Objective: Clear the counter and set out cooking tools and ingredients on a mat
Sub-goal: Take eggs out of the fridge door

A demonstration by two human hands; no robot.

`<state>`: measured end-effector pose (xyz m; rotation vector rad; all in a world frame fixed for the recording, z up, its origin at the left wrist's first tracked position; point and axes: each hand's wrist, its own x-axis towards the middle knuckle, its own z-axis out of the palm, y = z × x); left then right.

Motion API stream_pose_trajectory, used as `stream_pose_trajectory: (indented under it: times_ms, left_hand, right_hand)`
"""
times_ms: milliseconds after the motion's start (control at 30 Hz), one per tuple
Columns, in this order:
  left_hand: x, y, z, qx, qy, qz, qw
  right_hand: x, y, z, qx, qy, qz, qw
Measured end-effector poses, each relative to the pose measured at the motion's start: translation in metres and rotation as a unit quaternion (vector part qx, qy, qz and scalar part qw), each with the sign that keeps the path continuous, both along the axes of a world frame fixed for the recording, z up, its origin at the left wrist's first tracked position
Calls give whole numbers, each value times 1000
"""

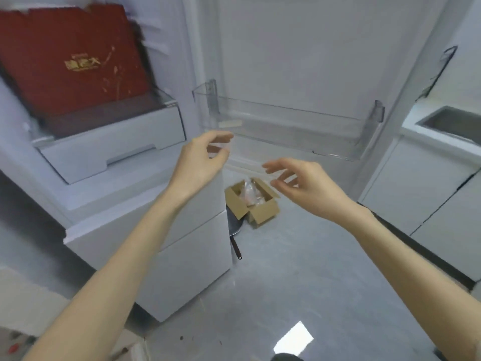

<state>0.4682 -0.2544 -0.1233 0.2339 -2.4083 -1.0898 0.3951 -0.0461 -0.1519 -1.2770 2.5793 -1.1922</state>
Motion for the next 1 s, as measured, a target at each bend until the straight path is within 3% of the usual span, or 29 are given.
stream_pose_trajectory:
  times_ms: [467,800,900,1000]
  left_hand:
    - [-63,15,141,-82,160,-128,975]
    - [-92,33,269,-156,377,-156,900]
    - [-105,34,301,-169,378,-165,895]
    - [-125,35,324,-176,310,-174,918]
  right_hand:
    - [-4,19,159,-90,185,-148,967]
    - [-28,24,285,-205,371,-149,894]
    - [-44,21,319,-206,371,-160,891]
    - [-69,20,347,-150,380,-204,890]
